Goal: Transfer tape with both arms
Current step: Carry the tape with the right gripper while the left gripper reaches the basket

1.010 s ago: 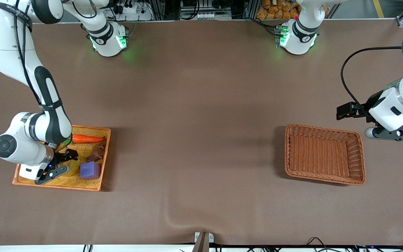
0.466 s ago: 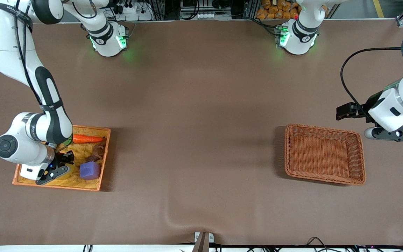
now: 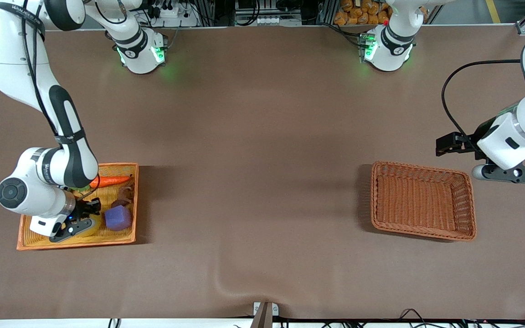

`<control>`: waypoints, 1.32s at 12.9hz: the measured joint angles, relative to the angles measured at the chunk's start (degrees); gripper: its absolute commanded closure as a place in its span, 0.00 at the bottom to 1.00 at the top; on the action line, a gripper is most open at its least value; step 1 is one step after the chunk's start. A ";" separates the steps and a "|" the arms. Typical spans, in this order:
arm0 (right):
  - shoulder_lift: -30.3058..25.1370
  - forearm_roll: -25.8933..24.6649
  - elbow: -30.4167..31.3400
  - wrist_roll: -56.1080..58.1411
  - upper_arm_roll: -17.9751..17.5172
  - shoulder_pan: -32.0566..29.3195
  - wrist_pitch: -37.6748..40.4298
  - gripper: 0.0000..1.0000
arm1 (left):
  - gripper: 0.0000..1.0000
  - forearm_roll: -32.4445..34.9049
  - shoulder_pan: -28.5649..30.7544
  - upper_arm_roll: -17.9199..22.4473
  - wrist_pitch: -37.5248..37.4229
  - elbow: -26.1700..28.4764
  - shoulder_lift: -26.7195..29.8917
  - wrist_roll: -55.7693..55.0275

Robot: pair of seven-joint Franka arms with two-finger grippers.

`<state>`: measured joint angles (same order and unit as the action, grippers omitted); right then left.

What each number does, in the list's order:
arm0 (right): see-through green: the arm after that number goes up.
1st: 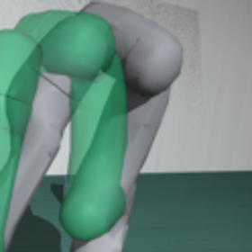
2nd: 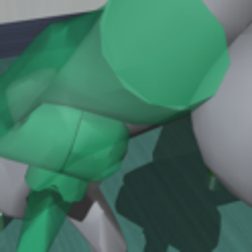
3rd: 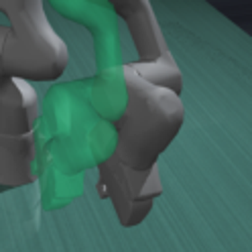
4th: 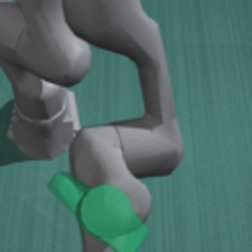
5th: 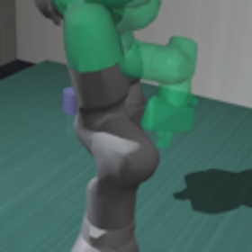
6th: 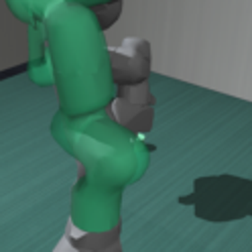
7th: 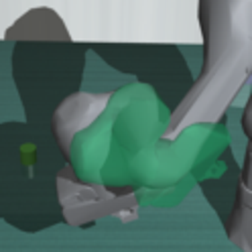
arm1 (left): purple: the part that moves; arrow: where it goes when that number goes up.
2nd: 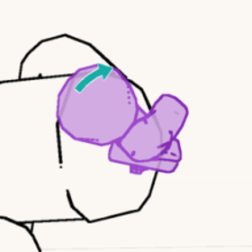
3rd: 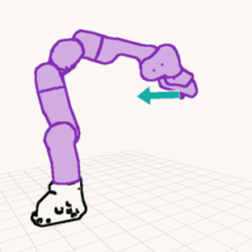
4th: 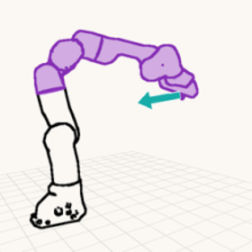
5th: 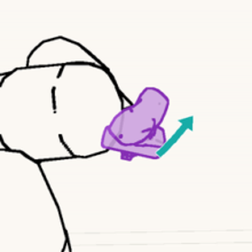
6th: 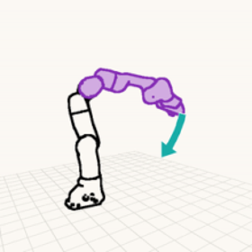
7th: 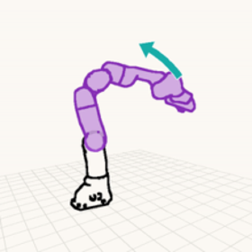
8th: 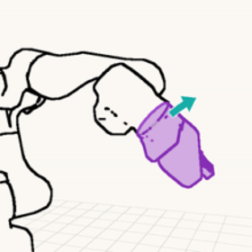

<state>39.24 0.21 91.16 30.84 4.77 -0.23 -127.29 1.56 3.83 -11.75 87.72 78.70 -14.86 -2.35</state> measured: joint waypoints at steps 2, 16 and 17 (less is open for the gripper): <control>-1.02 0.03 -2.31 -0.15 -0.09 0.68 4.10 1.00 | 0.00 0.00 0.17 0.23 0.03 -0.43 0.03 0.00; -3.36 0.15 -4.30 -8.03 -1.02 34.73 5.25 1.00 | 0.00 -0.16 -6.76 -0.39 5.48 -0.53 -3.71 -15.14; -2.74 0.14 -4.42 -9.16 -1.02 36.96 4.99 1.00 | 0.00 -0.16 -6.68 -0.38 5.35 -0.54 -3.57 -15.14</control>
<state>36.49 0.35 86.75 21.67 3.75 36.73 -122.30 1.40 -2.85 -12.12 93.07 78.16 -18.43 -17.49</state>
